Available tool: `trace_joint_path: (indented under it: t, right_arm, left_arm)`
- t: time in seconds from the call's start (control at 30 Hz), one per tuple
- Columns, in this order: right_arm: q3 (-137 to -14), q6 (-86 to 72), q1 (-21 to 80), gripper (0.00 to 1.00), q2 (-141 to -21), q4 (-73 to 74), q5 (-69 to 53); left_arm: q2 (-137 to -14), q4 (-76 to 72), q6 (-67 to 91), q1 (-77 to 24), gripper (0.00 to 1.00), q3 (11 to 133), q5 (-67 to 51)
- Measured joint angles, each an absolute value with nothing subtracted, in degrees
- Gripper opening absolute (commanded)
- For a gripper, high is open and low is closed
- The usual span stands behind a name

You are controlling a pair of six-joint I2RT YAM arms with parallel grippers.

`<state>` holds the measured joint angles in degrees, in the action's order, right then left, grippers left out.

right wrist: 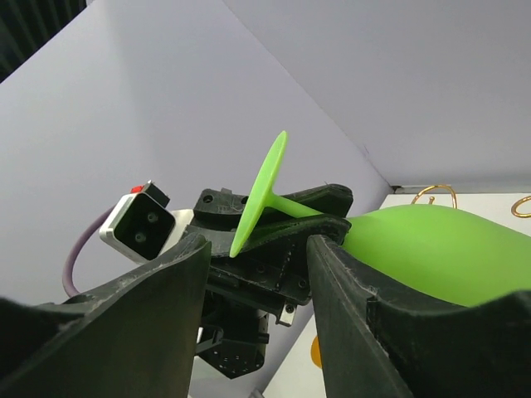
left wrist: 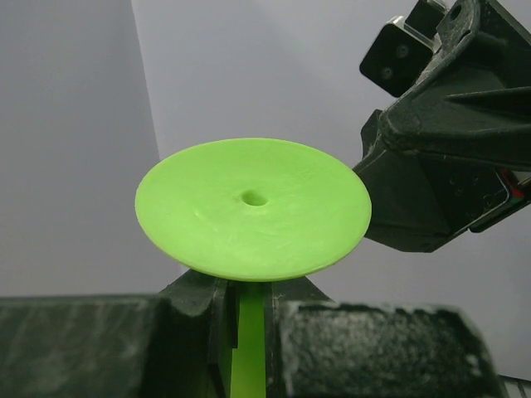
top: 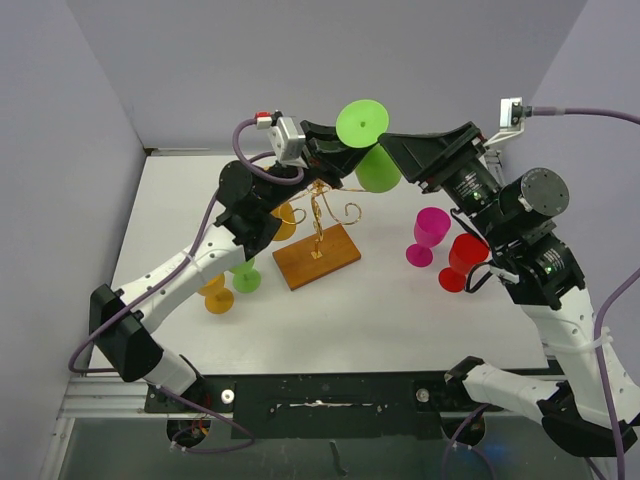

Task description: Place the wine glass upside down on the wine glass rack

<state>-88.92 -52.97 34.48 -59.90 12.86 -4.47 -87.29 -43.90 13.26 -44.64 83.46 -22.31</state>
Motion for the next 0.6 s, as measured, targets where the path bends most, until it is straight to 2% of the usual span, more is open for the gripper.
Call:
trace_joint_path:
  t: [0.37, 0.47, 0.6]
  right_arm:
    - [-88.97, -54.52, 34.48, 0.31, -59.96, 14.17, -0.6]
    - [-89.01, -54.74, 34.48, 0.17, -60.12, 14.72, -0.25]
    - [-89.69, -55.79, 34.48, 0.12, -60.6, 16.01, -0.01]
  left_arm:
    - [-87.29, -46.06, 10.76, -45.1, 0.0, 80.05, -26.92]
    - [-87.46, -46.24, 10.17, -45.19, 0.0, 79.9, -28.14]
    - [-87.46, -47.0, 9.98, -45.23, 0.0, 79.77, -28.58]
